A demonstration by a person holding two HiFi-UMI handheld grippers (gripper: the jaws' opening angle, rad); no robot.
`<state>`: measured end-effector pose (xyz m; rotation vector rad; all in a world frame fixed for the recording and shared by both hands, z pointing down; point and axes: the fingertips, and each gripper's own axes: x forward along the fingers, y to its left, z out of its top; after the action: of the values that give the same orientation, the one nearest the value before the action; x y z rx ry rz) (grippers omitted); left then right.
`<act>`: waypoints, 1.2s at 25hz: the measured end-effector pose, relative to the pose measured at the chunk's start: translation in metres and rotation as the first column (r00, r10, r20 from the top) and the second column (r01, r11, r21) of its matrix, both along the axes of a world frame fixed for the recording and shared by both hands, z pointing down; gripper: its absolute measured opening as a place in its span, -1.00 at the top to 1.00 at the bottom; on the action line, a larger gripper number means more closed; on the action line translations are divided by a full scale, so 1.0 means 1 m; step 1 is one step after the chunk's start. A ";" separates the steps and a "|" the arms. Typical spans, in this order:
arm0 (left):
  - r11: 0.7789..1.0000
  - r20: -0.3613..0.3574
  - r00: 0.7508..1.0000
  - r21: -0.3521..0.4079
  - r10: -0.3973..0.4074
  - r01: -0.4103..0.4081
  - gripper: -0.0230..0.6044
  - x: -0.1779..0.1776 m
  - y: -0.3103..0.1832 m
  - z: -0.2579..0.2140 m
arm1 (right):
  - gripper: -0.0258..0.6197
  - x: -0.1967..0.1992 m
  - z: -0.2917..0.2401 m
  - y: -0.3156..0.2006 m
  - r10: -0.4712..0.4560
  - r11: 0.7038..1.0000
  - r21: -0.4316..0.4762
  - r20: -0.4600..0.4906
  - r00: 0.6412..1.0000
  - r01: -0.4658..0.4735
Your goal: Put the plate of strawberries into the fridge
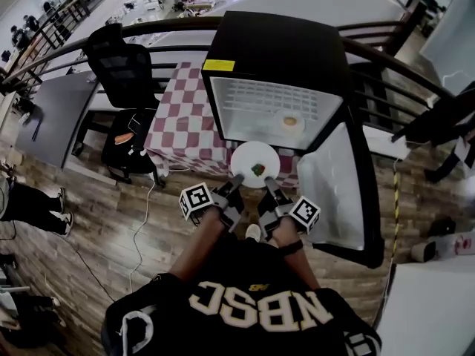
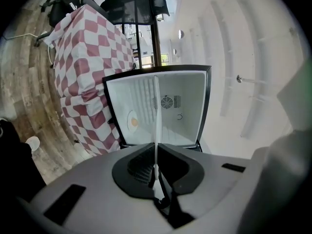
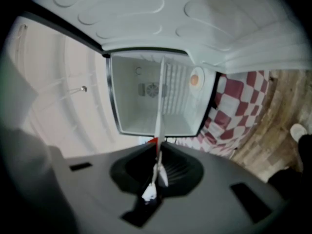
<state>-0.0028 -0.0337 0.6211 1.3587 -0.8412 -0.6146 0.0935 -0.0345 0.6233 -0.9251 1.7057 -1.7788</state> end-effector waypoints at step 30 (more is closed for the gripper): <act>0.985 -0.036 0.984 0.023 0.173 -0.173 0.83 0.017 -0.121 -0.026 | 0.81 0.014 -0.031 -0.108 0.170 0.985 0.051 -0.039 0.985 -0.168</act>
<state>0.0139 -0.1550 0.5948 1.4171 -0.6797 -0.5128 0.1075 -0.1421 0.5922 -1.0618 1.6363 -1.6127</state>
